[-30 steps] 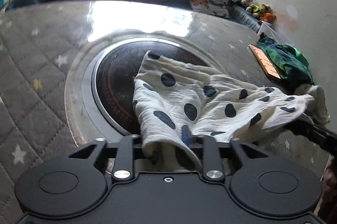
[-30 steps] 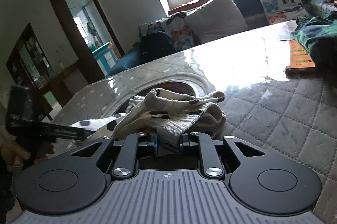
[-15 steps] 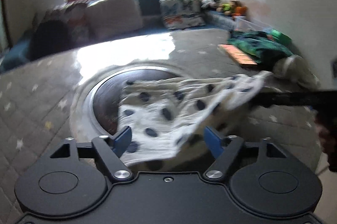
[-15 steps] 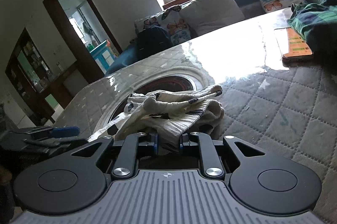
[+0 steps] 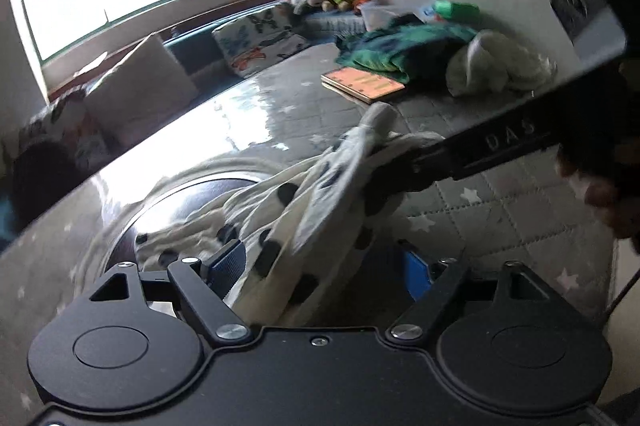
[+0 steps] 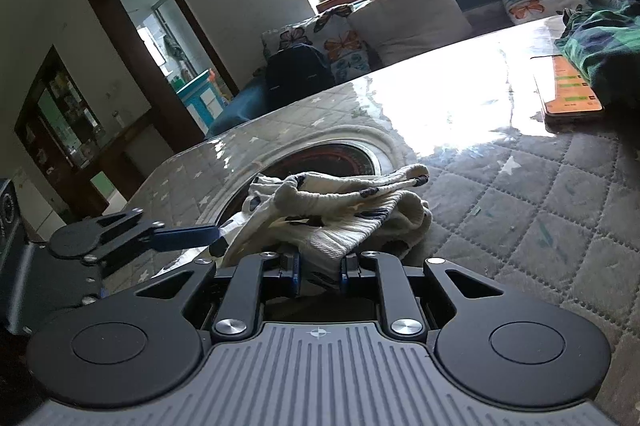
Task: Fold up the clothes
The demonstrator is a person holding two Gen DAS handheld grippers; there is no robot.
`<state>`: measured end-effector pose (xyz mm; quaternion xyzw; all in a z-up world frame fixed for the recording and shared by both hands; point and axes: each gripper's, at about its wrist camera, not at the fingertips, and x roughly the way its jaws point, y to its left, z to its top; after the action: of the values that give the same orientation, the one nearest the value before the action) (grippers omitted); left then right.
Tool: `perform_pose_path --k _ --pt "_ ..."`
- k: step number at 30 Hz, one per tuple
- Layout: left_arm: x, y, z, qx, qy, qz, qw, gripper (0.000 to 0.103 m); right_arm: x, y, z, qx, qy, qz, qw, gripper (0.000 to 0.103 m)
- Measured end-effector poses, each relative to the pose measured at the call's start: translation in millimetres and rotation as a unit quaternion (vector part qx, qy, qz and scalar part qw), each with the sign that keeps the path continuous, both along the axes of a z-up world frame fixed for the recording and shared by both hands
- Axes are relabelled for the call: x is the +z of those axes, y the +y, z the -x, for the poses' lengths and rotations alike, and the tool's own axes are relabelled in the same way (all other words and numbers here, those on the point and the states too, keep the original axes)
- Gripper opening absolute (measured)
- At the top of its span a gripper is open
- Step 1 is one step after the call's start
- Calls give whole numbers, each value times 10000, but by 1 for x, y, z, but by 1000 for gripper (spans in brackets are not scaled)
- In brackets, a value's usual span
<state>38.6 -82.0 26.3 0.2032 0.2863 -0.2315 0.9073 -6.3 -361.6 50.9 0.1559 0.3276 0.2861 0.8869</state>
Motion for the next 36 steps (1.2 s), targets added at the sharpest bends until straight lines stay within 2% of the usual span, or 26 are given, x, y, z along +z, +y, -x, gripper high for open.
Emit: perform_pose_path --k 5,8,12,14,16,19,25,27,29,31,34,36 --pt "-8 -19 -2 -217 -213 -332 9990 83 0 0 -1 49 7 12 10000 18" --pt "-13 -25 -4 -325 -257 -408 9983 83 2 0 -1 84 -13 27 10000 18" --pt "-16 -25 -10 -306 -162 -319 9989 54 1 0 -1 114 -23 73 9999 18" --pt "-15 -23 -12 -300 -82 -209 9993 49 0 -1 -1 131 -21 101 9999 19" --pt "-15 -21 -13 -342 -32 -164 9993 39 1 -1 0 138 -45 116 9998 20" --pt "-12 -20 -13 -364 -24 -153 9992 32 3 -4 1 107 -80 78 9999 24" --pt "-6 -10 -21 -197 129 185 9996 30 8 -19 8 39 -119 -166 9998 35" --pt "-5 -8 -22 -141 130 251 9995 30 7 -26 9 -45 -41 -365 9993 49" --pt "-5 -6 -22 -109 133 307 9994 30 6 -34 10 -171 40 -526 9985 51" --pt "-7 -6 -21 -96 138 326 9993 30 2 -42 8 -226 279 -913 9952 58" --pt "-9 -6 -20 -86 162 349 9992 30 -3 -53 3 -319 649 -1490 9862 62" --pt "-10 -6 -19 -94 165 338 9992 30 -8 -64 -2 -500 972 -1942 9749 64"
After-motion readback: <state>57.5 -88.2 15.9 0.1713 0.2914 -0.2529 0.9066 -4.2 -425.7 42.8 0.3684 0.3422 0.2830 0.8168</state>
